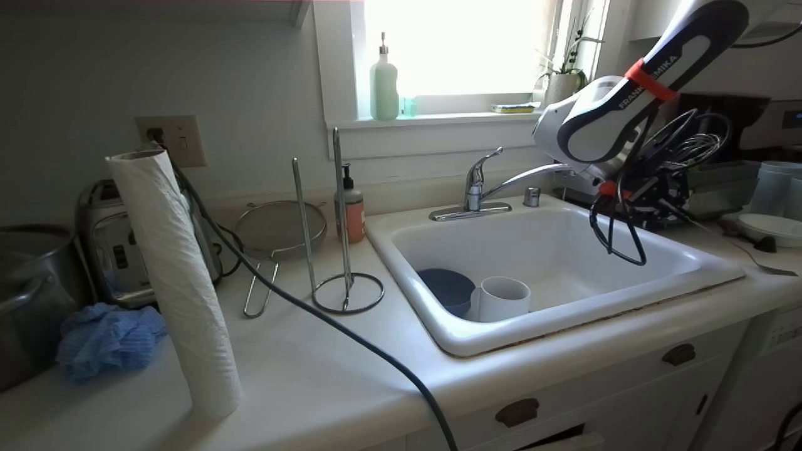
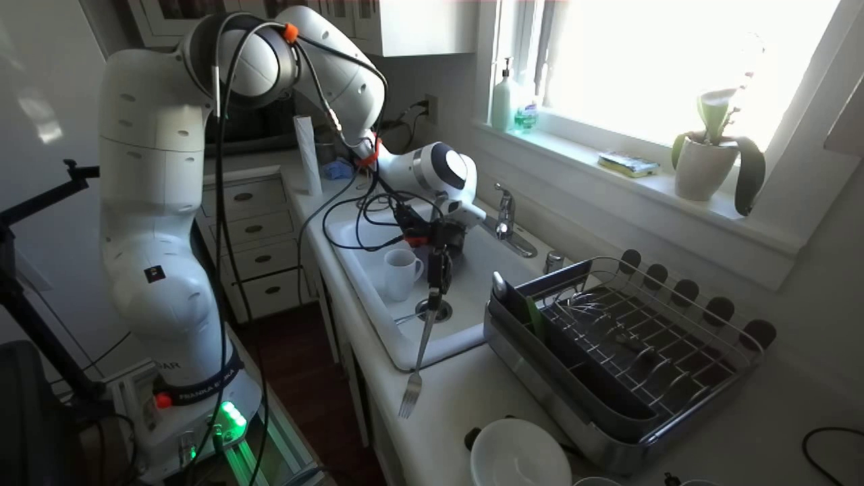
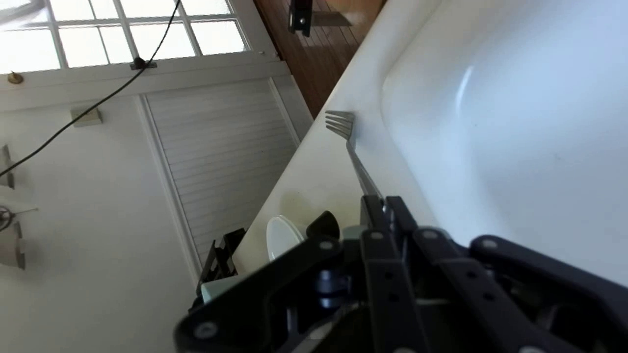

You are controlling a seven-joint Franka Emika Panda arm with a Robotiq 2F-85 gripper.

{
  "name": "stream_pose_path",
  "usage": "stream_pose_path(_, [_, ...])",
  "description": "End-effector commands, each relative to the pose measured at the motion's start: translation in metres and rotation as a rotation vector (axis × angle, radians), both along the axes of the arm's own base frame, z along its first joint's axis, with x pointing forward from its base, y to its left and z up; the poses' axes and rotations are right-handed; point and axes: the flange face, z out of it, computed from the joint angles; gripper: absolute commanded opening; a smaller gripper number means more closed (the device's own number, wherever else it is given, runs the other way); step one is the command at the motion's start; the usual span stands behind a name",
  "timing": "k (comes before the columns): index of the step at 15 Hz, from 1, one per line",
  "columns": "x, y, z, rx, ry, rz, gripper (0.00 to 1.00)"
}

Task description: Put the silver fork inside the bowl in the sink.

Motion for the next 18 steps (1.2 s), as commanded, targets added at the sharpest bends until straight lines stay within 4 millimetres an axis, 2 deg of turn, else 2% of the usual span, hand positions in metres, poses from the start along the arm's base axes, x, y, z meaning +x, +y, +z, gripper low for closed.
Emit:
stream_pose_path(1, [-0.01, 0.005, 0.023, -0.029, 0.006, 0.017, 0.02])
stream_pose_path(5, [-0.006, 0.004, 0.032, -0.036, 0.002, 0.024, 0.02])
stream_pose_path(15, [0.002, 0.006, 0.024, 0.015, -0.009, 0.049, 0.02])
stream_pose_path(16, [0.004, 0.008, 0.018, 0.022, -0.009, 0.062, 0.33])
stream_pose_path(17, [0.007, 0.009, 0.014, 0.027, -0.016, 0.068, 0.34])
stream_pose_path(18, [0.01, 0.011, 0.007, 0.035, -0.015, 0.075, 0.4])
